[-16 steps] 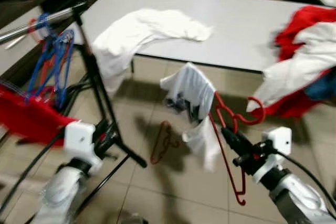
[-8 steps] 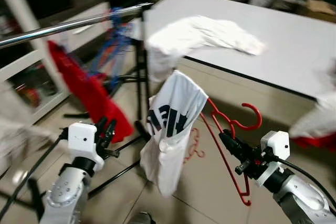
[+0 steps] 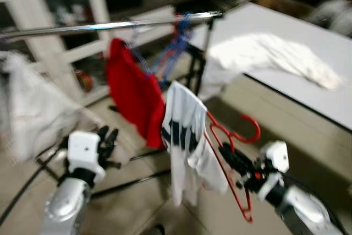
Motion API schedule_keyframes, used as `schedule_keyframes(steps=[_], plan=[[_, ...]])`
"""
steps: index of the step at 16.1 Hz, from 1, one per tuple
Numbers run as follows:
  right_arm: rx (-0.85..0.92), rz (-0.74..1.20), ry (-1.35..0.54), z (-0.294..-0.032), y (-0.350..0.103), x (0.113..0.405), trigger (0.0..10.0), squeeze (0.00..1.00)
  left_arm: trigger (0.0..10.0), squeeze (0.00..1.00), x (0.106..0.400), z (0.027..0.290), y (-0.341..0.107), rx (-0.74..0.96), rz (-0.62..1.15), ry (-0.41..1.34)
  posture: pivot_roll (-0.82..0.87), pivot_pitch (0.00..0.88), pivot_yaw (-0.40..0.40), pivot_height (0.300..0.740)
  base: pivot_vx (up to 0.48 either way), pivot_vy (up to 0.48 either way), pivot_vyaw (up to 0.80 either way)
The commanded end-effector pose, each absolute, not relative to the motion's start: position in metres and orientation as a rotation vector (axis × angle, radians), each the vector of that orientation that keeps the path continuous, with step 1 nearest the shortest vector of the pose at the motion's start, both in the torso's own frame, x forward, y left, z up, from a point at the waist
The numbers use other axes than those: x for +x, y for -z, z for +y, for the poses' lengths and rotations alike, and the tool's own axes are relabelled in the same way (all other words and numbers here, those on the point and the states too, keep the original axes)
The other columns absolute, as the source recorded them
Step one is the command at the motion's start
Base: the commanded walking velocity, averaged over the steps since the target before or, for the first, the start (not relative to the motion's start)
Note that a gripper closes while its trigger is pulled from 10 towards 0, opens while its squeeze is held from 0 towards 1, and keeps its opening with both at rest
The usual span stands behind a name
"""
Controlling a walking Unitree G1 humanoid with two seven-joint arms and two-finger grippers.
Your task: Hang hanger
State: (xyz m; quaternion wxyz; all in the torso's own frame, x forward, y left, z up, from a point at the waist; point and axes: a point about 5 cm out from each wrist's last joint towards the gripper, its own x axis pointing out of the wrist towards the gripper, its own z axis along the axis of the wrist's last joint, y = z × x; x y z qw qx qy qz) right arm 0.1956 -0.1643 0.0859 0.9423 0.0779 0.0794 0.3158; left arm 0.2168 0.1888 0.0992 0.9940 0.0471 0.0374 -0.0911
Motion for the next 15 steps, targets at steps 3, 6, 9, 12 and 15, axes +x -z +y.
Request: schedule_keyframes(steps=[3, 6, 9, 12, 15], plan=[[0.147, 0.134, -0.625, -0.171, -0.091, 0.201, 10.0, 0.0, 10.0, 0.0, 0.22, 0.175, -0.102, 0.084, 0.075, 0.202, 0.07, 0.036, -0.015, 0.74, 0.0, -0.398, 0.79], [0.132, 0.113, -0.631, -0.174, -0.094, 0.209, 10.0, 0.0, 10.0, 0.0, 0.226, 0.163, -0.103, 0.108, 0.073, 0.285, 0.06, 0.044, 0.017, 0.74, 0.0, -0.4, 0.79], [0.131, 0.114, -0.619, -0.175, -0.092, 0.211, 10.0, 0.0, 10.0, 0.0, 0.227, 0.164, -0.103, 0.091, 0.079, 0.272, 0.07, 0.038, 0.026, 0.74, 0.0, -0.385, 0.79], [0.136, 0.106, -0.626, -0.176, -0.094, 0.213, 10.0, 0.0, 10.0, 0.0, 0.228, 0.169, -0.105, 0.098, 0.076, 0.252, 0.08, 0.031, 0.013, 0.74, 0.0, -0.382, 0.79], [0.138, 0.109, -0.636, -0.173, -0.093, 0.217, 10.0, 0.0, 10.0, 0.0, 0.229, 0.172, -0.105, 0.089, 0.071, 0.227, 0.07, 0.021, -0.003, 0.74, 0.0, -0.385, 0.79]])
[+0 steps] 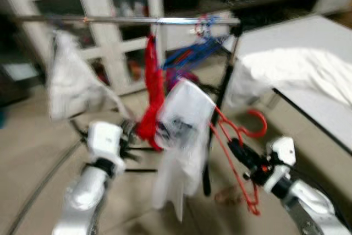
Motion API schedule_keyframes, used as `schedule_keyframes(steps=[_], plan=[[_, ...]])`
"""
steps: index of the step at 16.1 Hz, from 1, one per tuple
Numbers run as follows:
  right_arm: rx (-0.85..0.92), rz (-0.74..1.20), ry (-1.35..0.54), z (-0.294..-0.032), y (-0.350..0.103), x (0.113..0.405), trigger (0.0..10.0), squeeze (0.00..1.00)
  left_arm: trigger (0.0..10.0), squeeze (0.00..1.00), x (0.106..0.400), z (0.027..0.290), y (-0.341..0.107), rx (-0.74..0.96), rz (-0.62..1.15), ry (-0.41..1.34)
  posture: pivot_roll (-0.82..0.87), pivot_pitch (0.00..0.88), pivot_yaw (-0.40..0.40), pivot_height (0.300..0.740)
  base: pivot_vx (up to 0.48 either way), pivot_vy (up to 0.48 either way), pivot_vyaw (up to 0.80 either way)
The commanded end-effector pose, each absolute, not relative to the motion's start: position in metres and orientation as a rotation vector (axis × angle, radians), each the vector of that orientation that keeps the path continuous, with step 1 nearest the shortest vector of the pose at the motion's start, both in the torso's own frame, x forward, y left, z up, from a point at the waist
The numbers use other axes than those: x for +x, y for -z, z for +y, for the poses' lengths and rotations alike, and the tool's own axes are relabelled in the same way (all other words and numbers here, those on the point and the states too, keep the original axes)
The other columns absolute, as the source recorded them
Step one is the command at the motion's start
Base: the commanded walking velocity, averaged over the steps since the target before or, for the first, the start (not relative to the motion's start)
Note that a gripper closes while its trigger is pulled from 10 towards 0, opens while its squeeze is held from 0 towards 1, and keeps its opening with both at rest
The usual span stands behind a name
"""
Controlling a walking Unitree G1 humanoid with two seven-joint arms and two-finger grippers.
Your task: Hang hanger
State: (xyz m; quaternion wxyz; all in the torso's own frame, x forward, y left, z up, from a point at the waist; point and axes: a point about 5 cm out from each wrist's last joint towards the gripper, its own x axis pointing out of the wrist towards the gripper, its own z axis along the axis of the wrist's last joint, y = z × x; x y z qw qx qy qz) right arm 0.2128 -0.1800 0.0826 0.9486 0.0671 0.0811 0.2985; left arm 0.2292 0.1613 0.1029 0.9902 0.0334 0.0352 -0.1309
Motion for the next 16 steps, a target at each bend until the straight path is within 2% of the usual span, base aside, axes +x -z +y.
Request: schedule_keyframes(steps=[1, 4, 8, 10, 13, 14, 16], plan=[[0.145, 0.106, -0.653, -0.171, -0.095, 0.218, 10.0, 0.0, 10.0, 0.0, 0.229, 0.172, -0.105, 0.078, 0.07, 0.223, 0.07, 0.02, -0.004, 0.74, 0.0, -0.382, 0.79], [0.138, 0.109, -0.67, -0.171, -0.095, 0.221, 10.0, 0.0, 10.0, 0.0, 0.228, 0.174, -0.099, 0.044, 0.107, 0.202, 0.07, 0.022, -0.019, 0.74, 0.0, -0.129, 0.79], [0.154, 0.117, -0.695, -0.167, -0.091, 0.223, 10.0, 0.0, 10.0, 0.0, 0.223, 0.18, -0.105, 0.075, 0.079, 0.187, 0.1, 0.019, -0.035, 0.74, 0.0, 0.438, 0.79], [0.155, 0.113, -0.698, -0.165, -0.091, 0.225, 10.0, 0.0, 10.0, 0.0, 0.223, 0.181, -0.108, 0.148, 0.065, 0.203, 0.11, 0.011, -0.03, 0.74, 0.0, -0.407, 0.79], [0.156, 0.104, -0.698, -0.166, -0.091, 0.229, 10.0, 0.0, 10.0, 0.0, 0.228, 0.18, -0.109, 0.122, 0.065, 0.21, 0.11, 0.001, -0.032, 0.74, 0.0, -0.48, 0.79], [0.156, 0.103, -0.704, -0.166, -0.091, 0.229, 10.0, 0.0, 10.0, 0.0, 0.229, 0.179, -0.109, 0.07, 0.081, 0.216, 0.12, 0.0, -0.032, 0.74, 0.0, 0.0, 0.79], [0.154, 0.105, -0.704, -0.167, -0.089, 0.231, 10.0, 0.0, 10.0, 0.0, 0.231, 0.179, -0.108, 0.093, 0.086, 0.227, 0.12, 0.0, -0.03, 0.74, 0.0, 0.48, 0.79]])
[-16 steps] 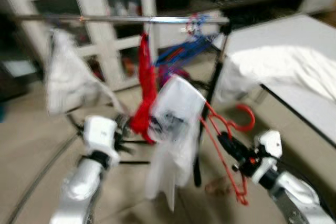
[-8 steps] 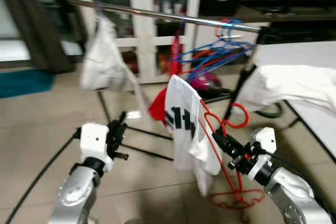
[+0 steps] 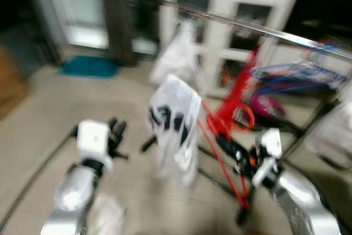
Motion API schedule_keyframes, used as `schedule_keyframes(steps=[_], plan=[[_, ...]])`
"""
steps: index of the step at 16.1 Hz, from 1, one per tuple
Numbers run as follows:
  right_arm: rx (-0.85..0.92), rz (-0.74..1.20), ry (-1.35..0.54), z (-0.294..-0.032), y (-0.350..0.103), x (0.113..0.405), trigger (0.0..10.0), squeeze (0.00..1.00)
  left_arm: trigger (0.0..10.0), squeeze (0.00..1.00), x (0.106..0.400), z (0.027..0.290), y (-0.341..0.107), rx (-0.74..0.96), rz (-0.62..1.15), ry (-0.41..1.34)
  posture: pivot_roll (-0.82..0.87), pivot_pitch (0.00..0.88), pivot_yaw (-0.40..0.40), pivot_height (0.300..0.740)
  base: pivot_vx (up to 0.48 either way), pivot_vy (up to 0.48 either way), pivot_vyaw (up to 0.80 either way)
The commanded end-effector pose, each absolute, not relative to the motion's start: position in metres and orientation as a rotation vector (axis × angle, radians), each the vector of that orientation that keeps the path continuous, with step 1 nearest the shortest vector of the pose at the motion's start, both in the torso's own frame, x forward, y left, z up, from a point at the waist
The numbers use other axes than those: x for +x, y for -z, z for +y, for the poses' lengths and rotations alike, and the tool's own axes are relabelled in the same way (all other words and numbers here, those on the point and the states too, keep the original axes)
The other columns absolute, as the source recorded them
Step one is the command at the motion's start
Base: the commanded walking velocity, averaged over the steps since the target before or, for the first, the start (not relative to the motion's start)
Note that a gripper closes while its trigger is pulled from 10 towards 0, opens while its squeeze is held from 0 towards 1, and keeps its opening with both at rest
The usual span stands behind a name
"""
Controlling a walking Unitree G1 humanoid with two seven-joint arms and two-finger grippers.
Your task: Hang hanger
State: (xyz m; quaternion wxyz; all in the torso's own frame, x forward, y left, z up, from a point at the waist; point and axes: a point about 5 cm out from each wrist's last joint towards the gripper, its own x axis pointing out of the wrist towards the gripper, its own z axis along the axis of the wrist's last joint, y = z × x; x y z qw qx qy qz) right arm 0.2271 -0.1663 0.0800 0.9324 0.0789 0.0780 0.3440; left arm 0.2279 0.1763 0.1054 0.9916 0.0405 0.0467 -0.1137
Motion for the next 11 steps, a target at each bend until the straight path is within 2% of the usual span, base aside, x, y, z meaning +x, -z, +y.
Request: schedule_keyframes(steps=[1, 2, 3, 5, 8, 10, 11], plan=[[0.152, 0.105, -0.703, -0.168, -0.089, 0.232, 10.0, 0.0, 10.0, 0.0, 0.231, 0.179, -0.108, 0.096, 0.087, 0.227, 0.12, 0.0, -0.029, 0.74, 0.0, 0.48, 0.79], [0.15, 0.105, -0.702, -0.168, -0.089, 0.232, 10.0, 0.0, 10.0, 0.0, 0.231, 0.179, -0.108, 0.094, 0.087, 0.227, 0.12, 0.0, -0.029, 0.74, 0.0, 0.48, 0.79], [0.145, 0.1, -0.699, -0.17, -0.09, 0.235, 10.0, 0.0, 10.0, 0.0, 0.233, 0.18, -0.11, 0.154, 0.066, 0.234, 0.12, 0.0, -0.03, 0.74, 0.0, 0.0, 0.79], [0.142, 0.093, -0.697, -0.171, -0.092, 0.237, 10.0, 0.0, 10.0, 0.0, 0.234, 0.18, -0.112, 0.141, 0.071, 0.236, 0.12, 0.0, -0.032, 0.74, 0.0, -0.315, 0.79], [0.132, 0.075, -0.705, -0.171, -0.096, 0.241, 10.0, 0.0, 10.0, 0.0, 0.234, 0.186, -0.119, 0.175, 0.041, 0.269, 0.13, 0.0, -0.044, 0.74, 0.0, 0.0, 0.78], [0.223, 0.075, -0.677, -0.173, -0.099, 0.246, 10.0, 0.0, 10.0, 0.0, 0.235, 0.191, -0.126, 0.18, 0.025, 0.28, 0.13, 0.0, -0.052, 0.74, 0.0, 0.0, 0.0], [0.197, 0.071, -0.673, -0.173, -0.101, 0.25, 10.0, 0.0, 10.0, 0.0, 0.236, 0.193, -0.129, 0.202, 0.02, 0.289, 0.13, 0.0, -0.057, 0.74, 0.0, 0.0, 0.0]])
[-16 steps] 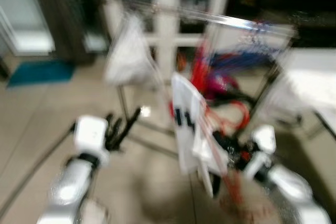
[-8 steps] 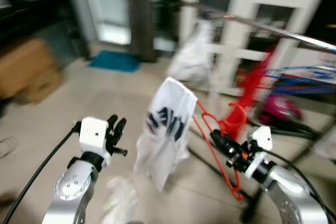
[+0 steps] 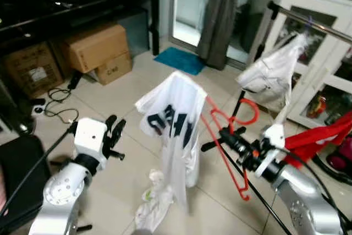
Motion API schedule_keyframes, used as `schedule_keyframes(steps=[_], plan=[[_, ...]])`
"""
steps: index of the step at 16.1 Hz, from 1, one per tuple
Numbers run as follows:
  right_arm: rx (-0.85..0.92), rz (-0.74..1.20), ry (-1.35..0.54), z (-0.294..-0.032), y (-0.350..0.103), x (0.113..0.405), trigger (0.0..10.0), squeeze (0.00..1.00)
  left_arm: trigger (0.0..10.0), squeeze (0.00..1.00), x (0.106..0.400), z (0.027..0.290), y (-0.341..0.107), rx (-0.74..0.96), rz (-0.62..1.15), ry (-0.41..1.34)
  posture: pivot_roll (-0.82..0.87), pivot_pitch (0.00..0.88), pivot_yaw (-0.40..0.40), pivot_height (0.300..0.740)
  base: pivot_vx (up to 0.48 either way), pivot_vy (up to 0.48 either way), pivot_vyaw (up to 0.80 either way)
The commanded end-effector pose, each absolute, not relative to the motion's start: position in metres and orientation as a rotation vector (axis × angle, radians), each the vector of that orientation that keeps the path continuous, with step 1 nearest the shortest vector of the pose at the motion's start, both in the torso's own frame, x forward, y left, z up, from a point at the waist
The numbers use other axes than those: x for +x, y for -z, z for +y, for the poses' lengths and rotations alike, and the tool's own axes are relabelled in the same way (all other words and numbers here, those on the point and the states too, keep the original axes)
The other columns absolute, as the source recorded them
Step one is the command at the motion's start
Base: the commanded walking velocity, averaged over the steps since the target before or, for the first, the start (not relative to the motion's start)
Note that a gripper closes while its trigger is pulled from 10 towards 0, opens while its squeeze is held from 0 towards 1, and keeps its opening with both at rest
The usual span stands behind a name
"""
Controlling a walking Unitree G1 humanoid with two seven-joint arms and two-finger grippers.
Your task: Hang hanger
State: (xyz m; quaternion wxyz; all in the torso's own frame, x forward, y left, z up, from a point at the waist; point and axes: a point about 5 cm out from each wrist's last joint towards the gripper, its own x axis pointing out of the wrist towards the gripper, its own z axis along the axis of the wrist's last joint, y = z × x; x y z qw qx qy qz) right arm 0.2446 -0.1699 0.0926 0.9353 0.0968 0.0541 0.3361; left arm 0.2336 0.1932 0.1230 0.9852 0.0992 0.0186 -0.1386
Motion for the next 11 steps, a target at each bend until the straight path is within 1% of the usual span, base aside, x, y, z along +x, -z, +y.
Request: schedule_keyframes(steps=[1, 3, 4, 6, 7, 8, 11], plan=[[0.187, 0.07, -0.672, -0.173, -0.102, 0.251, 10.0, 0.0, 10.0, 0.0, 0.236, 0.193, -0.129, 0.213, 0.022, 0.292, 0.13, 0.0, -0.059, 0.74, 0.0, 0.0, 0.0], [0.177, 0.075, -0.659, -0.173, -0.103, 0.255, 10.0, 0.0, 10.0, 0.0, 0.237, 0.195, -0.127, 0.21, 0.05, 0.268, 0.13, 0.0, -0.066, 0.74, 0.0, 0.0, 0.0], [0.15, 0.096, -0.646, -0.174, -0.101, 0.256, 10.0, 0.0, 10.0, 0.0, 0.238, 0.193, -0.126, 0.178, 0.065, 0.274, 0.13, 0.0, -0.072, 0.74, 0.0, 0.0, 0.0], [0.107, 0.112, -0.629, -0.175, -0.101, 0.257, 10.0, 0.0, 10.0, 0.0, 0.241, 0.19, -0.129, 0.194, 0.061, 0.3, 0.12, 0.0, -0.074, 0.74, 0.0, 0.0, 0.0], [0.095, 0.122, -0.602, -0.177, -0.102, 0.259, 10.0, 0.0, 10.0, 0.93, 0.242, 0.188, -0.134, 0.224, 0.039, 0.337, 0.12, 0.002, -0.075, 0.74, 0.0, 0.0, 0.0], [0.089, 0.117, -0.597, -0.179, -0.105, 0.261, 10.0, 0.0, 10.0, 1.0, 0.244, 0.188, -0.142, 0.265, 0.008, 0.377, 0.12, 0.005, -0.075, 0.74, 0.0, 0.0, 0.0], [0.055, 0.082, -0.652, -0.181, -0.115, 0.262, 10.0, 0.0, 10.0, 1.0, 0.25, 0.193, -0.16, 0.45, -0.048, 0.459, 0.12, 0.008, -0.085, 0.74, 0.0, 0.0, 0.0]])
